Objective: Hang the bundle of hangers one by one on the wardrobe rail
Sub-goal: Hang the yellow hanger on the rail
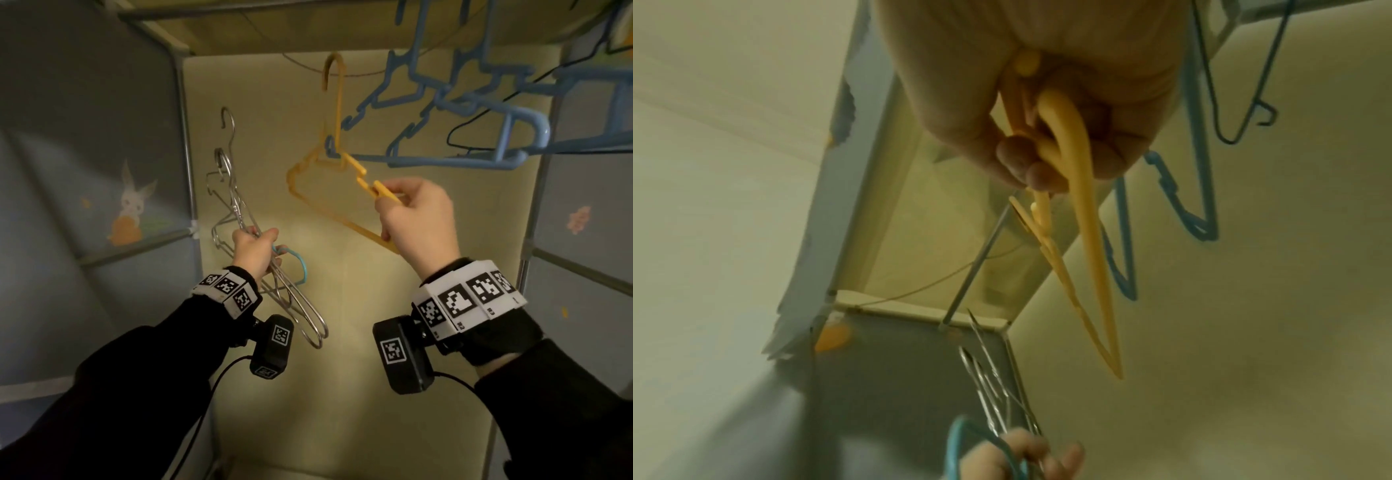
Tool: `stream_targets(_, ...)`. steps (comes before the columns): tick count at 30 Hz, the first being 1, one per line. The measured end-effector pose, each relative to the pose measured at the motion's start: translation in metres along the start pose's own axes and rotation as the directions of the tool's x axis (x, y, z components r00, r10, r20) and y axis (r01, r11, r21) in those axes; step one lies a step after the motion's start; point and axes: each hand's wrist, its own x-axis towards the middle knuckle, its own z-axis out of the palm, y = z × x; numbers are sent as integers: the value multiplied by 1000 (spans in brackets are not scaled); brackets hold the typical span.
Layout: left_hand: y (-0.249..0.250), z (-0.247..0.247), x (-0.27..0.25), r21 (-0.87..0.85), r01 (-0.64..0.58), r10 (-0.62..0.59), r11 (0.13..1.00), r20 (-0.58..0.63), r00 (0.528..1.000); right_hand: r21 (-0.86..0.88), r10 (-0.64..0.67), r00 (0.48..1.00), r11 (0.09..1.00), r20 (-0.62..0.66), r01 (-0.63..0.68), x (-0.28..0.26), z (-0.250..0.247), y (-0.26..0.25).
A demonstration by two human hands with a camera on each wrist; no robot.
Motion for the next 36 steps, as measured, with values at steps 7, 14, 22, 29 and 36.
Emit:
stream_targets(7, 13, 10, -2, 44, -49, 47, 998, 48, 998, 65, -65, 976, 995, -207, 80, 23, -12, -18)
stream_targets(14, 41, 16, 3, 16, -113, 112, 993, 55, 992, -10, -105, 958, 994, -268, 107, 51, -11, -20)
stream_targets(22, 50, 18, 8, 16, -128, 126, 992, 68, 990, -113, -190, 949, 980, -251, 167, 71, -4, -22)
stream_targets(29, 45, 19, 13, 29, -121, 119, 992, 74, 990, -179, -230, 940, 966, -253, 188, 86, 5, -15)
stream_targets(36, 43, 17, 20, 40, -123, 120, 992, 77, 990, -299, -220, 961, 940, -169, 163, 102, 11, -11)
